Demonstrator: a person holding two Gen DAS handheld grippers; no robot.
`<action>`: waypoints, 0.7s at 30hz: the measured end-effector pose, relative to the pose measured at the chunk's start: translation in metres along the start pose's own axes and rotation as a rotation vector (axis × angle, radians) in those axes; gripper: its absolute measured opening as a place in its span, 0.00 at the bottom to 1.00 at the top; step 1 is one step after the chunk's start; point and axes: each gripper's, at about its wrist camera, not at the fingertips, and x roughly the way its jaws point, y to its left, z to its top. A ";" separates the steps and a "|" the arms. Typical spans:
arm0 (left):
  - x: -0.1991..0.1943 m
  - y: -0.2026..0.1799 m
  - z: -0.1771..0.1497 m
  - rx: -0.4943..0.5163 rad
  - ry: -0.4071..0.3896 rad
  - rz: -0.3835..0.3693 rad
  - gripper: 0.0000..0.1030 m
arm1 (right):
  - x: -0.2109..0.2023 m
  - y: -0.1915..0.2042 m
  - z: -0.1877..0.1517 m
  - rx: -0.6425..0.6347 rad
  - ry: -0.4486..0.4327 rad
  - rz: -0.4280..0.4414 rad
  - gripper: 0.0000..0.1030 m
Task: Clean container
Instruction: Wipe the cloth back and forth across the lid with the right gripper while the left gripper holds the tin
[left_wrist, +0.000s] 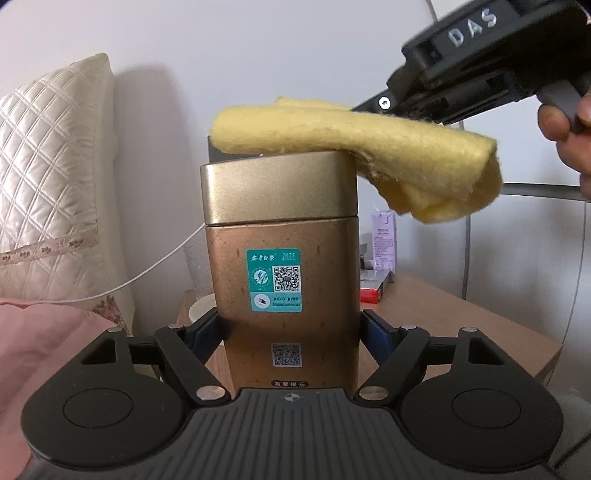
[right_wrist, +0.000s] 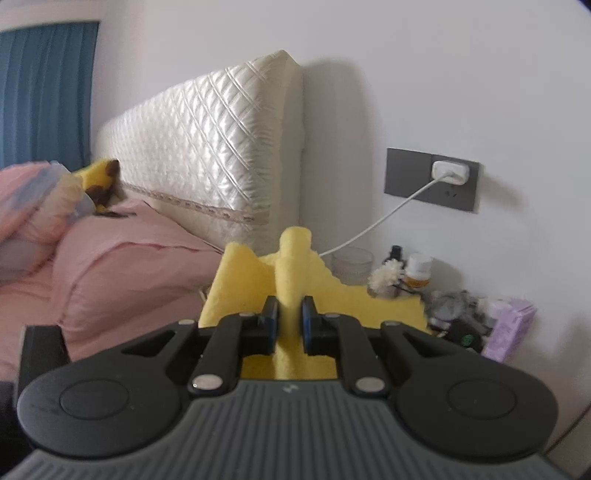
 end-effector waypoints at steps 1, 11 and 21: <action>0.001 0.002 -0.001 -0.003 -0.001 -0.005 0.78 | 0.002 0.000 0.001 -0.007 0.006 -0.029 0.13; 0.000 0.002 0.001 -0.013 -0.001 -0.001 0.78 | 0.022 0.016 0.011 -0.013 0.025 -0.058 0.13; 0.002 0.002 0.002 -0.011 0.007 0.005 0.78 | -0.001 0.028 0.009 -0.133 0.066 -0.050 0.13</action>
